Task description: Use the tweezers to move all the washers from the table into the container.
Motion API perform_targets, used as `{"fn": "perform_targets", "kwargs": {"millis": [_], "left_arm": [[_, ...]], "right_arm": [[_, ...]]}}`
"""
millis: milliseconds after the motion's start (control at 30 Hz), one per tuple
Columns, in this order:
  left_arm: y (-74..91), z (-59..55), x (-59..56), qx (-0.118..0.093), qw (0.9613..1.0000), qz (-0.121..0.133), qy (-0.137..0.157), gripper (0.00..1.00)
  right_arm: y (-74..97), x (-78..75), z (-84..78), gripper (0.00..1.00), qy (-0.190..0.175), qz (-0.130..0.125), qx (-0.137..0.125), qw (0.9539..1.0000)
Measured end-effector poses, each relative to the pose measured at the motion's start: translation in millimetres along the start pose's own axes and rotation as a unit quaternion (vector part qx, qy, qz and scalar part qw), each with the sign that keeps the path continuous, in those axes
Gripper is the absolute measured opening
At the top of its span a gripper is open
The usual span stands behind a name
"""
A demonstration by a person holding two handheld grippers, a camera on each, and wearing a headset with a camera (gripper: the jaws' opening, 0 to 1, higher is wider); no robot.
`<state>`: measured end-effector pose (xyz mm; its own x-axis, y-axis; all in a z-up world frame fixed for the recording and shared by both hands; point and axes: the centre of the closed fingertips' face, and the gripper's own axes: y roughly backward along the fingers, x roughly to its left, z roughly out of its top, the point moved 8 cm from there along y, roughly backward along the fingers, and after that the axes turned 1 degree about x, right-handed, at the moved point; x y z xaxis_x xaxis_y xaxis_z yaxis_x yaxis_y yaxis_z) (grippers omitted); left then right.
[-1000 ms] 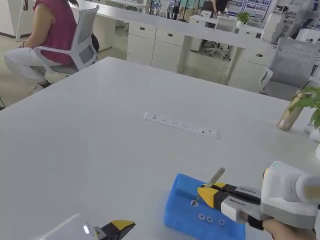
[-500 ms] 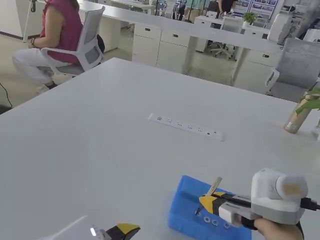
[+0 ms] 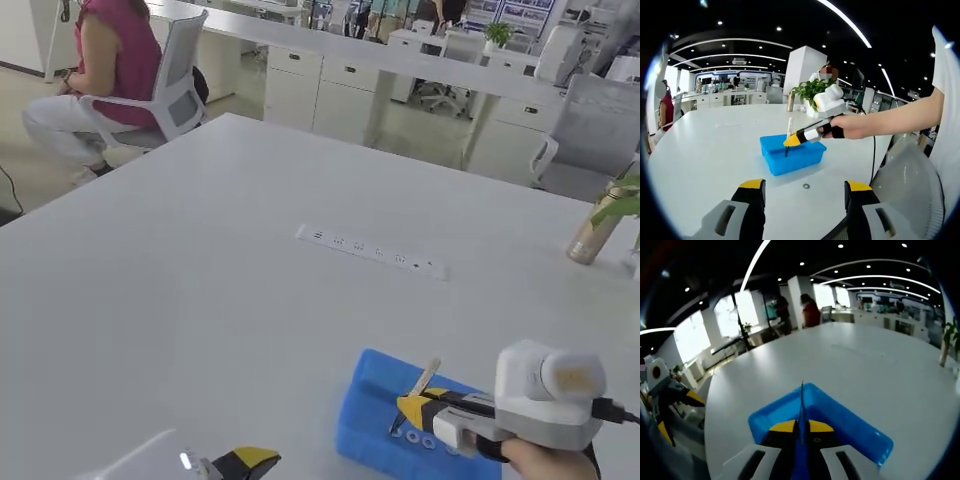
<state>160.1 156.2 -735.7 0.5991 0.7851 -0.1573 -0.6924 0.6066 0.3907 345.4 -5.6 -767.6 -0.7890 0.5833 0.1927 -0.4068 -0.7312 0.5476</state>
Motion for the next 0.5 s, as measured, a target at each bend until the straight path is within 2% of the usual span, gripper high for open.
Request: {"fn": "perform_targets", "kwargs": {"millis": [300, 500], "left_arm": [[0.0, -0.3, -0.4, 0.001, 1.0000, -0.002, 0.000, 0.64], [0.2, -0.3, -1.2, 0.003, 1.0000, -0.003, 0.000, 0.64]], "right_arm": [[18.6, 0.6, 12.4, 0.03, -0.021, 0.005, -0.054, 0.9983], [36.6, 16.0, 17.2, 0.03, -0.003, 0.020, -0.078, 0.9967]]}}
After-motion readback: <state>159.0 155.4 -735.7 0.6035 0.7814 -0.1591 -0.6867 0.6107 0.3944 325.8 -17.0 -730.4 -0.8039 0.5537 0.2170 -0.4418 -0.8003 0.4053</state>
